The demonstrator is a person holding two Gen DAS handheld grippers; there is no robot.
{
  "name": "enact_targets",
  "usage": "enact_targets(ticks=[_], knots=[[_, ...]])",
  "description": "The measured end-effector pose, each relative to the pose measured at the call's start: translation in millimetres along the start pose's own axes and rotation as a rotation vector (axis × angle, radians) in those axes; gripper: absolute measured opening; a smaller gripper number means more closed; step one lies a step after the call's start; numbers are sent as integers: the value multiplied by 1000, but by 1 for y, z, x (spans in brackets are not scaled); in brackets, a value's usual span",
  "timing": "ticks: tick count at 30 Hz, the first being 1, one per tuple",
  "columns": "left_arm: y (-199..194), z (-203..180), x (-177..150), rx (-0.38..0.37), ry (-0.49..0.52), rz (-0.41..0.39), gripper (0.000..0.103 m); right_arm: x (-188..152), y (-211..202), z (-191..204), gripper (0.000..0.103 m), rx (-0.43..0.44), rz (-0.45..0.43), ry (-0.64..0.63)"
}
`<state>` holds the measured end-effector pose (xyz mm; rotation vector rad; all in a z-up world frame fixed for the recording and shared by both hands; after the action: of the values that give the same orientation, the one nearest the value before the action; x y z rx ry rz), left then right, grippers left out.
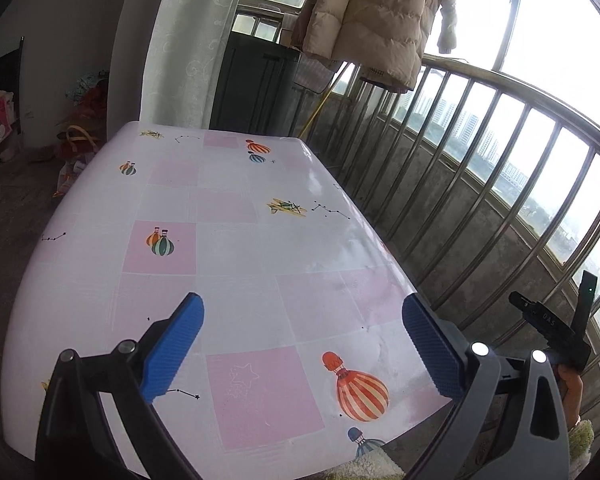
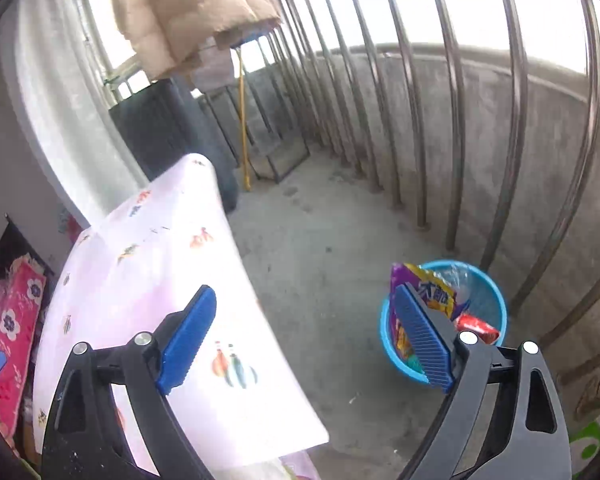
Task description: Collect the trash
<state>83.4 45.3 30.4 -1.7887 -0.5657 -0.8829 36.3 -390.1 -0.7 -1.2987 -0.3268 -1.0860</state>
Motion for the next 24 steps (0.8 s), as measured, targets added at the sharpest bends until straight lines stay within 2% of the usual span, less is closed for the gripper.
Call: enact_targets(ticks=[4,6,10,13,18,24], knots=[[-17,6,0,145,9,-25,97,-1,-29,44,95,26,-87,-110],[-24,10,1,200,11,-42,97,-6,-37,61,95,63,-93,-121],[-33,16,-2,293,39,-63,97,-18,-49,85,95,66,-93,-135],[-34,23,-5,284,20,-53,97,-28,-58,98,95,43,-99,-141],[-23,32,-11,274,-15,45,97,-50,-74,125,95,10,-84,-160],[-12,24,-31,302,-10,110,97,-70,-60,129,95,-69,3,-153]])
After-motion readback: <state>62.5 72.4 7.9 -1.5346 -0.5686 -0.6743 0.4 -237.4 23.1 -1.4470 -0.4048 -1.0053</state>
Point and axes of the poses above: each gripper's, at about its wrist camera, not at the fingertips, and y roughly the way its jaws point, z to its left, x to its top, the point moved 5 cm from there along y, roughly the way its jaws point, and after that the axes turned 5 degrees about y, right-handed, at the moved point
